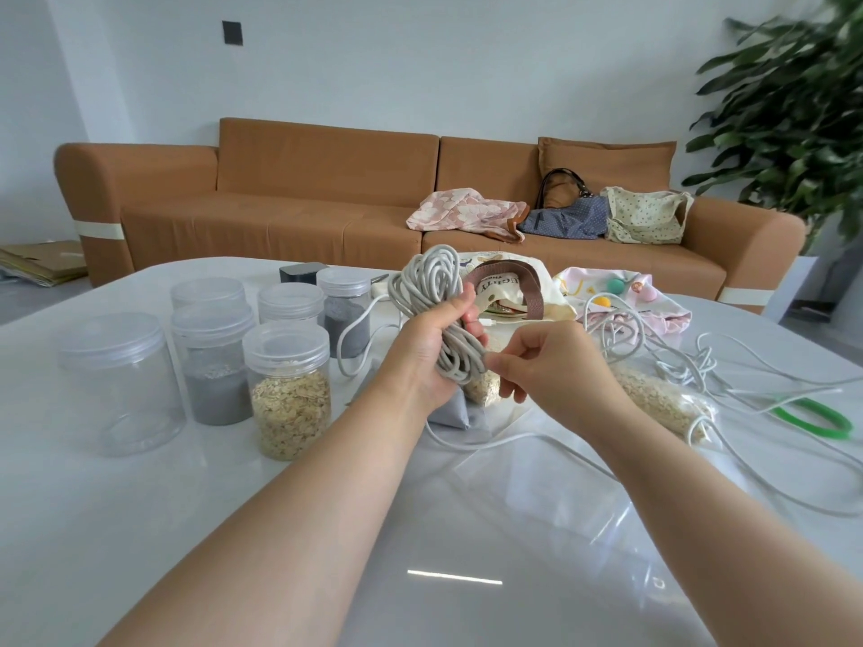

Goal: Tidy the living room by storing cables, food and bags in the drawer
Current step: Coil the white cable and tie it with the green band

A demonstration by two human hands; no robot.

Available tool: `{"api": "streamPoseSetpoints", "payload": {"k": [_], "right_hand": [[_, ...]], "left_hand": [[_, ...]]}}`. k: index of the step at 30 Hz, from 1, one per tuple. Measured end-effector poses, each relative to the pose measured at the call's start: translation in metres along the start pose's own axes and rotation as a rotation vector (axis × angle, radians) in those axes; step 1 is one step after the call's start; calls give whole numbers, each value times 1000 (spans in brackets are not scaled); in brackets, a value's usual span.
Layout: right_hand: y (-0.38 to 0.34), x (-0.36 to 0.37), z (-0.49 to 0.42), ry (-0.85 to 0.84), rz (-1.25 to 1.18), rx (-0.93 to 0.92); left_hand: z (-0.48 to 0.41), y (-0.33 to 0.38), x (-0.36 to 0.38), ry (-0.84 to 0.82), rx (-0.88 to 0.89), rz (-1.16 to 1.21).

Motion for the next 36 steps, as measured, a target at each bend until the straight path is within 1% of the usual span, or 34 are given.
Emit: {"api": "streamPoseSetpoints", "payload": {"k": [6, 11, 13, 16, 18, 21, 23, 25, 27, 28, 30, 32, 34, 36], "right_hand": [[2, -5, -1, 40, 86, 24], [-5, 1, 1, -19, 90, 11], [-8, 0, 0, -45, 131, 7], [-11, -1, -1, -118, 267, -39], [-9, 0, 0, -170, 377, -77], [-8, -1, 1, -202, 655, -141], [-10, -7, 0, -162, 832, -180], [-14, -17, -3, -95, 927, -194], [-20, -24, -5, -30, 913, -222], [-22, -27, -6, -4, 876, -266], [-28, -28, -6, 41, 785, -431], [-35, -28, -4, 66, 718, -557], [-43, -27, -1, 84, 653, -652], [-49, -26, 3, 85, 566, -705]], "left_hand": [[8, 6, 3, -32, 18, 71], [10, 9, 5, -48, 32, 94], [10, 11, 3, -52, 21, 61], [8, 14, 0, -77, -39, -98], [7, 14, -2, -59, -84, -163], [4, 16, -8, 11, -93, -239], [2, 22, -17, 78, -64, -343], [-1, 32, -31, 220, 8, -605], [-2, 38, -42, 344, 56, -852], [-3, 37, -43, 341, 45, -891], [-3, 29, -39, 241, -21, -865], [-2, 21, -30, 97, -80, -841], [3, 11, -20, -109, -151, -821], [10, 1, -8, -337, -217, -795]]}}
Point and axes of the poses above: each hand's wrist, its own z-axis away from the middle knuckle, its own x-axis out of the palm, y = z × x, the point moved 5 cm from there along -z, towards the middle knuckle, and after that the axes turned 11 degrees about -z, right-handed, at the moved point
